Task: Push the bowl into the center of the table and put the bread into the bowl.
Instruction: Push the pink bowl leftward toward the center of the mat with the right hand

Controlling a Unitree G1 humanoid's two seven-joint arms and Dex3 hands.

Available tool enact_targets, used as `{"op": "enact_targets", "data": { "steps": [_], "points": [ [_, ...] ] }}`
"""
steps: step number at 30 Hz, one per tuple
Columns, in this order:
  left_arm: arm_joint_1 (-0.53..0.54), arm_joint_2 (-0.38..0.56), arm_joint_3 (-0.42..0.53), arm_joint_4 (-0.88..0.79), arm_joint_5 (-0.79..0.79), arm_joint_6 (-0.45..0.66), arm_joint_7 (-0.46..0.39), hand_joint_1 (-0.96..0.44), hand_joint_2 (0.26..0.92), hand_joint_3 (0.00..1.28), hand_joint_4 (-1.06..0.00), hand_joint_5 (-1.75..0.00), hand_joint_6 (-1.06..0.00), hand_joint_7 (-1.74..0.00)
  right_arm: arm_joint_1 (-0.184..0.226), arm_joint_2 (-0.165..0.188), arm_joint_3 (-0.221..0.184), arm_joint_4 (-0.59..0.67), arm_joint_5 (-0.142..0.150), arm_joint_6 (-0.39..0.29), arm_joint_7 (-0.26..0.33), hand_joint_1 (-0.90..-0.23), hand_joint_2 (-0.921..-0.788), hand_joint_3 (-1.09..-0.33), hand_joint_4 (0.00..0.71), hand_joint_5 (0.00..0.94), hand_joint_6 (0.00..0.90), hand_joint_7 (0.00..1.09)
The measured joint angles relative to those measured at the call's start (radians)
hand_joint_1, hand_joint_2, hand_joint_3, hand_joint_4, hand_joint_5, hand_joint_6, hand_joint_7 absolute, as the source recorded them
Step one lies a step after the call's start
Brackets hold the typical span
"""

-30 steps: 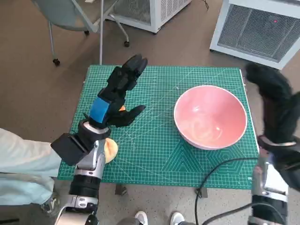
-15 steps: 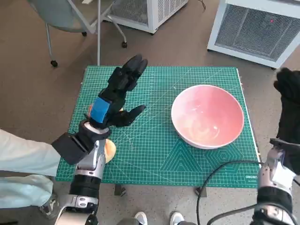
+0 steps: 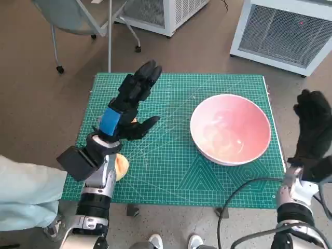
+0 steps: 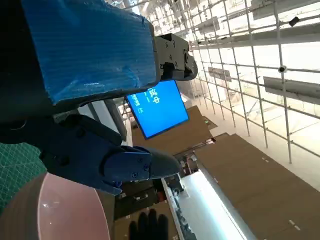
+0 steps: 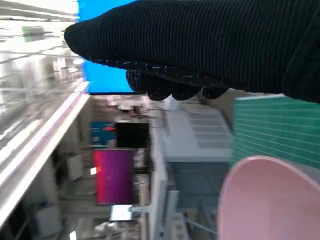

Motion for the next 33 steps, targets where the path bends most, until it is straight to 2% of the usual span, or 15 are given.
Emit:
{"op": "enact_targets", "data": {
  "steps": [8,20,28,33],
  "points": [
    [0.000,0.009,0.005,-0.001,-0.001,0.000,-0.006,-0.58,0.921,0.33,-0.20,0.00,-0.14,-0.30,-0.036,0.042,-0.005,0.046,0.000,0.076,-0.016,-0.515,-0.921,-0.835,0.202,0.010,0.133,0.45],
    [0.005,0.023,0.007,-0.014,-0.003,-0.002,-0.009,-0.59,0.921,0.33,-0.21,-0.01,-0.15,-0.29,-0.107,0.134,-0.071,0.076,0.077,0.184,0.009,-0.512,-0.921,-0.801,0.212,0.008,0.200,0.45],
    [0.017,0.036,0.014,-0.038,-0.004,-0.005,-0.009,-0.60,0.921,0.34,-0.21,-0.01,-0.16,-0.28,-0.138,0.177,-0.108,0.092,0.113,0.250,0.031,-0.523,-0.921,-0.755,0.231,0.006,0.246,0.40],
    [0.030,0.039,0.020,-0.046,-0.003,-0.006,-0.007,-0.61,0.921,0.34,-0.21,0.00,-0.16,-0.27,-0.154,0.196,-0.120,0.096,0.120,0.279,0.034,-0.531,-0.921,-0.750,0.241,0.008,0.253,0.39]
  ]
}}
